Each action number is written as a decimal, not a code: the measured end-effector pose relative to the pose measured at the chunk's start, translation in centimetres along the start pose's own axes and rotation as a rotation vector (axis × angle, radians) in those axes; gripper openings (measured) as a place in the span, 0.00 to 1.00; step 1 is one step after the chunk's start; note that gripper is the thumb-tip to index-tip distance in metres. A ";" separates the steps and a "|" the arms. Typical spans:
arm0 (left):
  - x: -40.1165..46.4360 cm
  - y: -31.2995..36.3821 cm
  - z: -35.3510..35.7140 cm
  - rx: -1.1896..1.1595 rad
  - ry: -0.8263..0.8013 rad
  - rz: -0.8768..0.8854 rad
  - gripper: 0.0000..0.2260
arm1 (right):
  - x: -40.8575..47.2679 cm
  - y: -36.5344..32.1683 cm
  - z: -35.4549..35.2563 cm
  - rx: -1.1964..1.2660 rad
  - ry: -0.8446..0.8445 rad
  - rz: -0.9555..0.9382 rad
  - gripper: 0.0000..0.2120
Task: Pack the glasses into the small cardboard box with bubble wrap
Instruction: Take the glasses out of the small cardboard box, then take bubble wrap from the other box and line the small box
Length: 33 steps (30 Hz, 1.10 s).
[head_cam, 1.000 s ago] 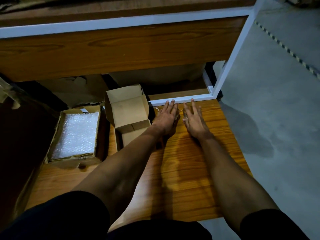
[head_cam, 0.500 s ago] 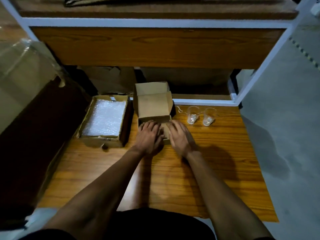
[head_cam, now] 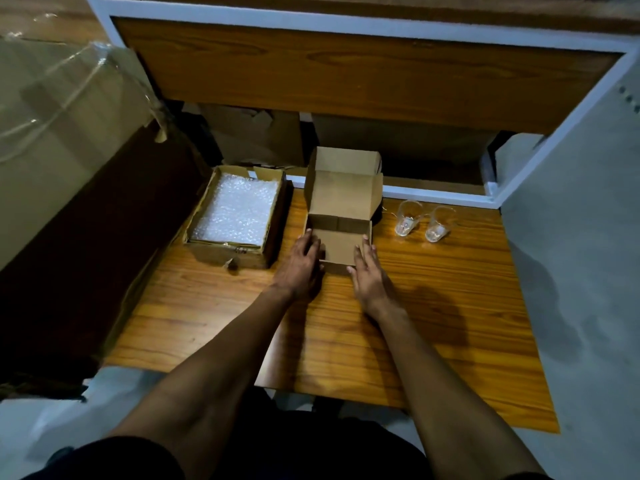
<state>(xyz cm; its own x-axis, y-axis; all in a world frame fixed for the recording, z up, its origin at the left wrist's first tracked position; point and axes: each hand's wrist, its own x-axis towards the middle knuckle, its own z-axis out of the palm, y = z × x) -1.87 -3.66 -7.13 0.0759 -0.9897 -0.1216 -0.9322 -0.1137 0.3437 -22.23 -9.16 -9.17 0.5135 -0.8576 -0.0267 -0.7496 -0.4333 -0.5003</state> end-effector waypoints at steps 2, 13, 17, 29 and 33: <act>-0.3 -0.3 0.1 0.001 -0.003 0.009 0.30 | -0.3 -0.1 0.2 0.009 -0.007 0.022 0.30; -2.0 -0.4 -2.5 -0.062 0.063 0.048 0.29 | -1.2 -3.5 -1.9 -0.163 0.208 -0.084 0.24; -2.5 -1.1 -5.9 -0.095 0.204 0.150 0.22 | 1.5 -7.3 -2.5 -0.099 0.281 -0.130 0.18; -0.4 -12.5 -11.9 -0.037 0.265 -0.251 0.21 | 10.7 -16.5 0.8 -0.002 0.057 -0.273 0.13; 0.6 -14.4 -12.9 0.010 0.136 -0.263 0.22 | 11.8 -18.3 1.4 -0.120 0.006 -0.272 0.19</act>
<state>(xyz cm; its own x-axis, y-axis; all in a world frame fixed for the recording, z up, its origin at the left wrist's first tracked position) 16.17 -3.71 -0.19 0.3615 -0.9290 -0.0788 -0.8776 -0.3676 0.3077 -1.84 -10.99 -1.55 0.7003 -0.7068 0.0998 -0.6287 -0.6770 -0.3826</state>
